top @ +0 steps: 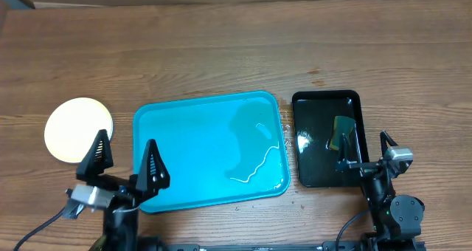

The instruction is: Clean dirty plates on tray and stack at the side

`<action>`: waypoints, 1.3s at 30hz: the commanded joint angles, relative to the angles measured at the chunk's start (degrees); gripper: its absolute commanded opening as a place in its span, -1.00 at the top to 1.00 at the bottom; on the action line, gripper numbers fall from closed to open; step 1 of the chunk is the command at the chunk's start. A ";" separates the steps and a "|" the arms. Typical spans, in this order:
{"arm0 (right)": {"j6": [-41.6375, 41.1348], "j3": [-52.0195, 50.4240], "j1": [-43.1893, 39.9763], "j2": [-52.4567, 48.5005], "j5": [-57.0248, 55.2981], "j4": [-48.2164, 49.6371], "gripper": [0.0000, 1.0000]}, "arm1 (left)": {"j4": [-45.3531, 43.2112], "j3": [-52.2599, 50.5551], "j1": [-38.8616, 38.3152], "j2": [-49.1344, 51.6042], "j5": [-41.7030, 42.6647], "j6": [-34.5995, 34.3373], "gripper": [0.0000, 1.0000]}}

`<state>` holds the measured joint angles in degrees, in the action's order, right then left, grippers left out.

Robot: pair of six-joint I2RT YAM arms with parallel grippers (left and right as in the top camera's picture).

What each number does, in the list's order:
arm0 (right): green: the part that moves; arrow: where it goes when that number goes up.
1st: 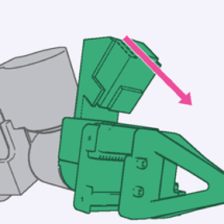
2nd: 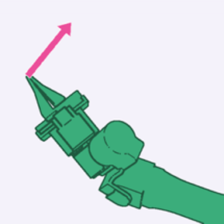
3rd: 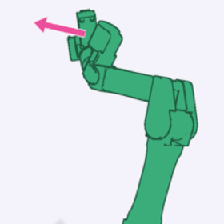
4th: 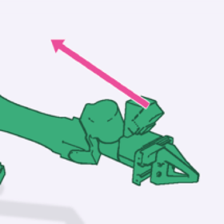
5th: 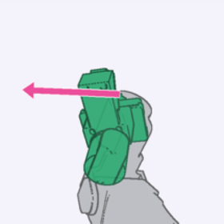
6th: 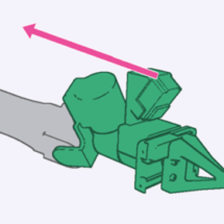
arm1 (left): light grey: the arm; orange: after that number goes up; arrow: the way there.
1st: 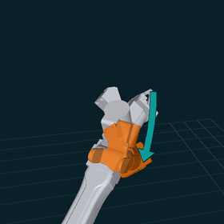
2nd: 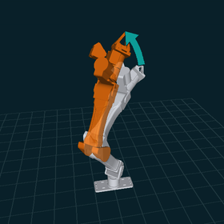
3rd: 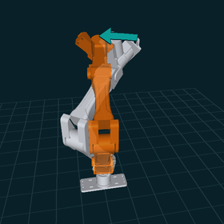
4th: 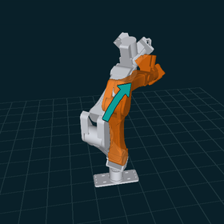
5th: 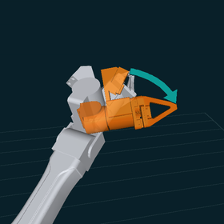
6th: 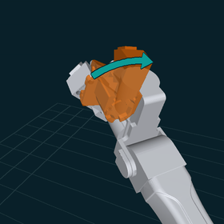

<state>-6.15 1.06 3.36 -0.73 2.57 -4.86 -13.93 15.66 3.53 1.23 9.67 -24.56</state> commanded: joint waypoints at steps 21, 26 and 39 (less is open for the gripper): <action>0.22 -0.61 -0.28 0.57 -0.09 0.20 -1.00 | 18.38 -15.39 -0.57 -1.05 -11.19 3.43 -0.99; 0.22 -0.61 -0.26 0.57 -0.09 0.20 -1.00 | 18.34 -15.39 -0.57 -1.05 -11.15 4.87 -0.99; 0.20 -0.61 -0.28 0.57 -0.09 0.20 -1.00 | 18.34 -15.39 -0.57 -1.03 -11.15 4.87 -0.99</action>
<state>-6.17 1.06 3.38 -0.73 2.57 -4.86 4.49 0.47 3.36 0.84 -0.71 -20.80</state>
